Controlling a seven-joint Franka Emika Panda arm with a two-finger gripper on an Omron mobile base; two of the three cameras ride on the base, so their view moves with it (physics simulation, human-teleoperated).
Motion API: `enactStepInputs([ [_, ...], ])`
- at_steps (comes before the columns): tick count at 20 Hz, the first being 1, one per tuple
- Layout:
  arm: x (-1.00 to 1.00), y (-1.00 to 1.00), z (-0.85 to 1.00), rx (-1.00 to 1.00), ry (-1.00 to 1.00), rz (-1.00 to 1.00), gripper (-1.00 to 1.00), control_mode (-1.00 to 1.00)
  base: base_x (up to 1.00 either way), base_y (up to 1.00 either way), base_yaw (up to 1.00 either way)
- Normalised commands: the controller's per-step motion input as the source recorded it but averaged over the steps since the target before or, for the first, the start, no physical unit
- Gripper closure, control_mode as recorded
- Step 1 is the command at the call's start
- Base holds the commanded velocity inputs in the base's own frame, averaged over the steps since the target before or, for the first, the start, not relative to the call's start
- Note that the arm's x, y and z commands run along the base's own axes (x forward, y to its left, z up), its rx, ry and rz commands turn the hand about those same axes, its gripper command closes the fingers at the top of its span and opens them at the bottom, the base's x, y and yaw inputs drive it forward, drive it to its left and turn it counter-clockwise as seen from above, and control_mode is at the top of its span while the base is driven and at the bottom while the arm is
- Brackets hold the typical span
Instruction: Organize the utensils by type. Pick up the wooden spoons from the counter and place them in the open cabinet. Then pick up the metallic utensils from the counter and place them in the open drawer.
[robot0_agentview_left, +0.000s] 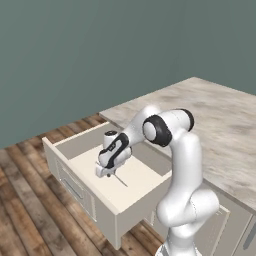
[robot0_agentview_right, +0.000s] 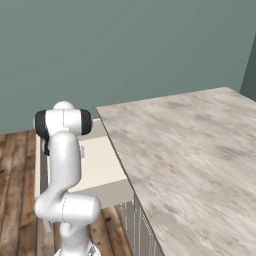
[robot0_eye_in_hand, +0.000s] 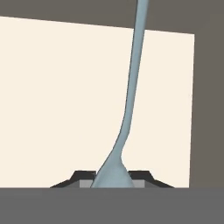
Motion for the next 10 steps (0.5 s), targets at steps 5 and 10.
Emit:
enactStepInputs([
  [5,0.35,0.09,-0.15,0.0,0.0,0.0,1.0,-1.0,0.0,0.0,0.0],
  [10,0.47,0.04,-0.17,0.0,0.04,0.0,1.0,-1.0,0.0,0.0,0.0],
])
